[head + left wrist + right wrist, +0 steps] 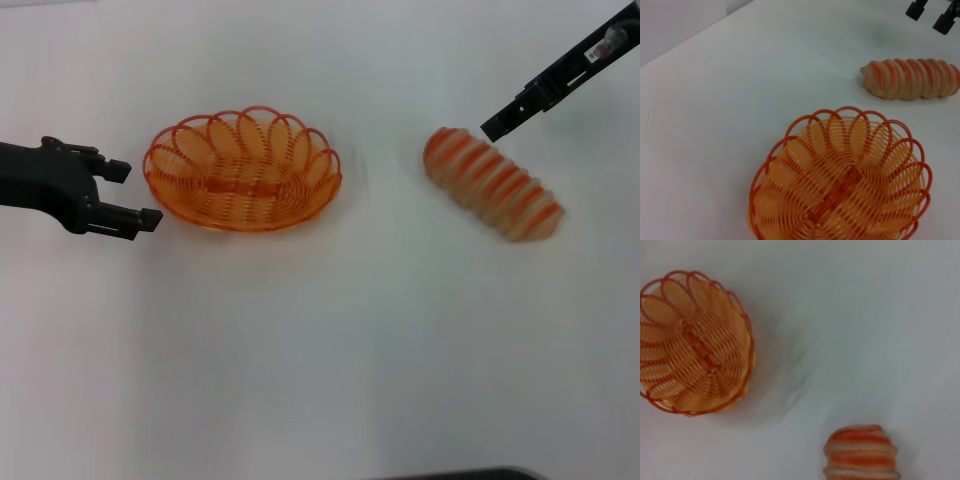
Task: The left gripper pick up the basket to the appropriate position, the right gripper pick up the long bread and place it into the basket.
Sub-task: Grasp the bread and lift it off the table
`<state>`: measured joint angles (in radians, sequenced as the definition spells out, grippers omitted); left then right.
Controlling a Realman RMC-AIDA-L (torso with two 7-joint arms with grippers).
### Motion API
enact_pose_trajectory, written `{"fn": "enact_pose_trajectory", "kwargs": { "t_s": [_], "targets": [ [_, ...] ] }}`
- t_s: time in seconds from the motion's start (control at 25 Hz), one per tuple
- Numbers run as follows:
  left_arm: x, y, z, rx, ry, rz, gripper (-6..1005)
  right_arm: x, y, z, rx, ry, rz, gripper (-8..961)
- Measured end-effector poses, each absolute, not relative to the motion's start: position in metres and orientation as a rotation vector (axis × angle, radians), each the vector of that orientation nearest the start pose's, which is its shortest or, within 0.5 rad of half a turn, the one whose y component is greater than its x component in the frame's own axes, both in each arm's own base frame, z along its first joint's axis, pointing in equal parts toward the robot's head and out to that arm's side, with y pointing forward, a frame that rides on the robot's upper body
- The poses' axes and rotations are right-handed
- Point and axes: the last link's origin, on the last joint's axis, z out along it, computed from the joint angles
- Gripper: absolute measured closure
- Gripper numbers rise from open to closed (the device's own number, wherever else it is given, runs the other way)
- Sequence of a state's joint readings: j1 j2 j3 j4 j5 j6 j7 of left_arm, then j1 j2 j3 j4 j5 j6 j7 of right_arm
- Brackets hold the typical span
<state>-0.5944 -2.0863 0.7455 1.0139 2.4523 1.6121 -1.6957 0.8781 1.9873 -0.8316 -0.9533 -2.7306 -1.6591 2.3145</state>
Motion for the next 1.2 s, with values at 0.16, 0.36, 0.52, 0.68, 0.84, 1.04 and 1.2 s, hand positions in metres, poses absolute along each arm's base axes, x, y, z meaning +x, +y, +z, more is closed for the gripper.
{"fn": "enact_pose_trajectory", "kwargs": {
  "t_s": [0.16, 0.36, 0.52, 0.68, 0.84, 1.04, 1.2],
  "targets": [
    [-0.258, 0.349, 0.033, -2.825, -0.652, 0.004, 186, 0.205, 0.406, 0.051, -2.557, 1.132, -0.474, 287],
    [-0.259, 0.350, 0.031, -2.824, -0.658, 0.006, 186, 0.205, 0.407, 0.041, -2.533, 1.130, -0.547, 289],
    [-0.259, 0.350, 0.030, -2.826, -0.661, 0.008, 186, 0.207, 0.407, 0.034, -2.513, 1.126, -0.598, 291],
    [-0.260, 0.351, 0.030, -2.827, -0.660, 0.029, 186, 0.208, 0.406, 0.027, -2.521, 1.135, -0.619, 292],
    [-0.260, 0.351, 0.030, -2.828, -0.660, 0.042, 186, 0.209, 0.406, 0.020, -2.530, 1.143, -0.635, 294],
    [-0.261, 0.350, 0.029, -2.833, -0.668, 0.041, 186, 0.213, 0.405, 0.015, -2.530, 1.151, -0.647, 295],
    [-0.262, 0.350, 0.028, -2.835, -0.672, 0.046, 186, 0.213, 0.404, 0.011, -2.534, 1.151, -0.655, 297]
  ]
}}
